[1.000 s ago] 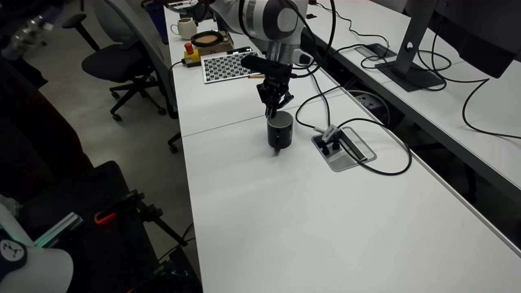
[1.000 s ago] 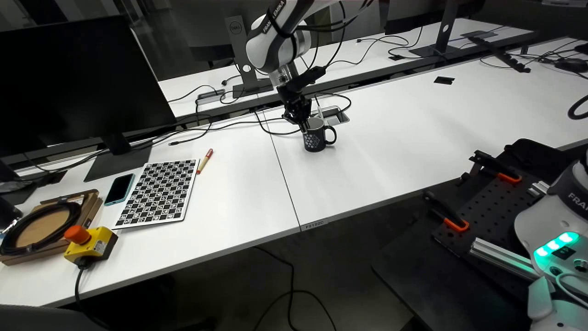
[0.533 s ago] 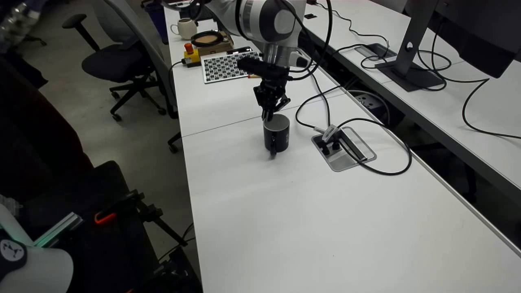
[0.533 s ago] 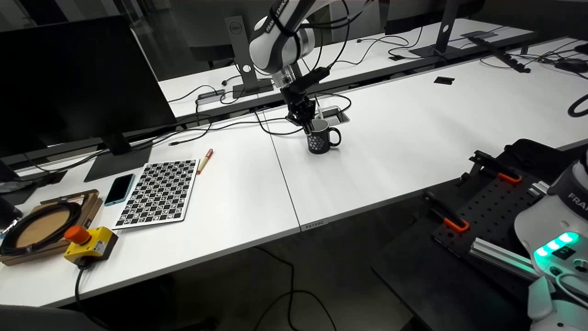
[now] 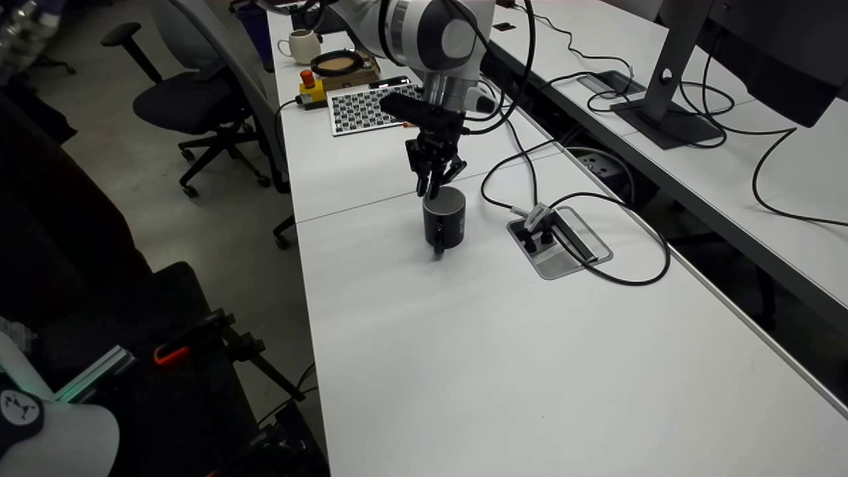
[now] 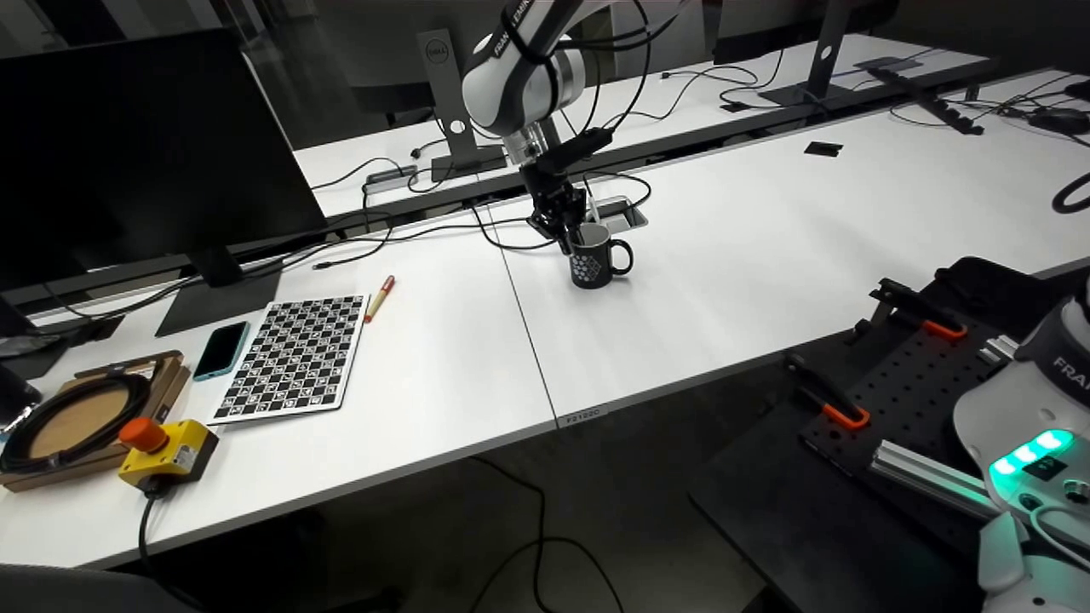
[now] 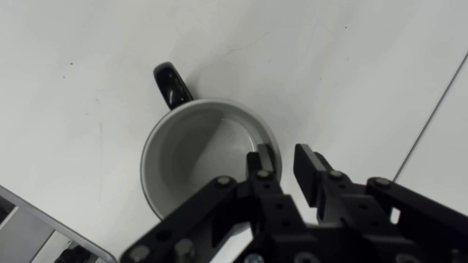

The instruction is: Pick the cup and put it upright on the table

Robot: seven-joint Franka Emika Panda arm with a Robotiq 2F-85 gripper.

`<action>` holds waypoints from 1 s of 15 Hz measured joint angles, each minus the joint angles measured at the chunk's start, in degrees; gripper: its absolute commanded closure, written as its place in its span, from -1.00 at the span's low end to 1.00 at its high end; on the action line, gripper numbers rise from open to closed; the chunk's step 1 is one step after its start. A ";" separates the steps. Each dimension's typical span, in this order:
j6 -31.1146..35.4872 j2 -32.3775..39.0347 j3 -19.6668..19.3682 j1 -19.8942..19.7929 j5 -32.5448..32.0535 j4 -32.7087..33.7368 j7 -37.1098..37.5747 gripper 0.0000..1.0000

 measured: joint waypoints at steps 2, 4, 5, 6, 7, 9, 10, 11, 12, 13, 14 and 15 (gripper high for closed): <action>0.00 -0.03 0.87 -0.55 0.58 -0.11 -0.07 -0.43; 0.00 -0.04 1.50 -0.95 1.16 -0.20 -0.11 -0.72; 0.00 -0.05 1.74 -1.09 1.28 -0.21 -0.11 -0.86; 0.00 -0.08 1.84 -1.15 1.30 -0.21 -0.12 -0.98; 0.00 -0.19 1.85 -1.19 1.30 -0.22 -0.11 -1.00; 0.01 -0.80 1.84 -1.31 1.30 -0.26 -0.11 -1.00; 0.02 -1.28 1.82 -1.40 1.28 -0.29 -0.12 -1.00; 0.07 -1.85 1.81 -1.48 1.26 -0.33 -0.11 -1.00; 0.13 -2.53 1.80 -1.54 1.25 -0.42 -0.11 -1.00; 0.14 -3.27 1.81 -1.55 1.25 -0.53 -0.17 -1.00; 0.14 -4.17 2.03 -1.63 1.33 -0.74 -0.66 -1.00; 0.14 -5.12 2.47 -1.82 1.48 -1.00 -1.34 -1.00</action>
